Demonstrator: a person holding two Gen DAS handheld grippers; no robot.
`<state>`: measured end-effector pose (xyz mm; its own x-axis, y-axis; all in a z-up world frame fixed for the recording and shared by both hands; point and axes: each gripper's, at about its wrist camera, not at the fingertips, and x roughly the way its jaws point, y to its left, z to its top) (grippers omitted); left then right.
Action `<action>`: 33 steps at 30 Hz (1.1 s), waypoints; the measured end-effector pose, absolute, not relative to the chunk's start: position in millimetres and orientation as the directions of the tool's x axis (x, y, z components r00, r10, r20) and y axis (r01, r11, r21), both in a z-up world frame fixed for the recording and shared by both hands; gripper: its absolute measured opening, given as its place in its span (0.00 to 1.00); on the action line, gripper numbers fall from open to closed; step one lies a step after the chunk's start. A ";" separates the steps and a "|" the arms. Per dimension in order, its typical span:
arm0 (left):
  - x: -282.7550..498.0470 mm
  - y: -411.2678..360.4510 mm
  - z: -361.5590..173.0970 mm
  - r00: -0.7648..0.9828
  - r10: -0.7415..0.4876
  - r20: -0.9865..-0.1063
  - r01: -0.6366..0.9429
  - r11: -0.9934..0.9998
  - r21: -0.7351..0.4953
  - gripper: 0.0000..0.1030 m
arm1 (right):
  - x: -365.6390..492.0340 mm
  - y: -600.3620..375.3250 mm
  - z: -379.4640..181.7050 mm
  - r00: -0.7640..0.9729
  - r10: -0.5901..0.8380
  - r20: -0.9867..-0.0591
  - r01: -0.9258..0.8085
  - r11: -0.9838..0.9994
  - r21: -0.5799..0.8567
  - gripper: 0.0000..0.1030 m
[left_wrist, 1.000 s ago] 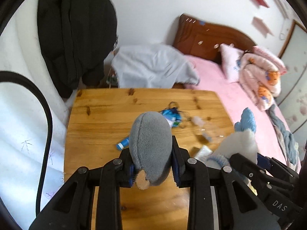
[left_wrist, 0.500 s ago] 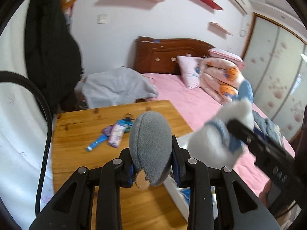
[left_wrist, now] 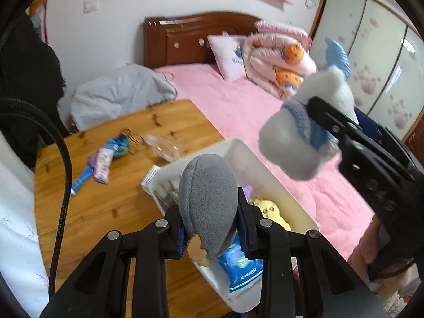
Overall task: Organize objects
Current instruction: 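Carry the grey plush with the left tool while the right tool carries the teddy bear, then open both tools to release the grey plush and teddy bear into the tray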
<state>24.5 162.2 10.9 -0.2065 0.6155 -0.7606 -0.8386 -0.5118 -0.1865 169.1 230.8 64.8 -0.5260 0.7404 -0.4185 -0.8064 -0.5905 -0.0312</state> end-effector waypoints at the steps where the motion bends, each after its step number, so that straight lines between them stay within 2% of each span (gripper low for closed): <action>1: 28.1 165.6 5.2 -0.196 0.607 -0.770 -0.840 -0.509 -0.187 0.31 | 168.3 238.2 59.0 -0.505 0.749 -0.430 -0.811 -0.582 -0.062 0.51; 10: 29.1 212.8 -50.9 -0.145 0.484 -0.863 -0.842 -0.519 -0.150 0.31 | 130.5 300.6 -29.8 -0.331 0.746 -0.578 -0.712 -0.599 -0.366 0.52; 16: 21.7 225.1 -80.6 -0.134 0.413 -0.901 -0.834 -0.538 -0.123 0.31 | 110.4 320.4 -84.4 -0.245 0.723 -0.646 -0.627 -0.627 -0.462 0.52; 23: 15.2 233.5 -104.1 -0.116 0.369 -0.922 -0.829 -0.548 -0.115 0.31 | 93.0 334.3 -124.0 -0.177 0.668 -0.723 -0.583 -0.663 -0.469 0.52; 33: 16.4 235.7 -126.4 -0.108 0.340 -0.934 -0.820 -0.562 -0.109 0.35 | 72.6 351.4 -144.1 -0.147 0.602 -0.785 -0.549 -0.710 -0.441 0.53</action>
<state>16.4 235.7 -126.4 -0.1084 0.3401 -0.9341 -0.8201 -0.5617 -0.1094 72.6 351.4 -144.1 -0.1470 0.6016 -0.7851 -0.5491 -0.7099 -0.4411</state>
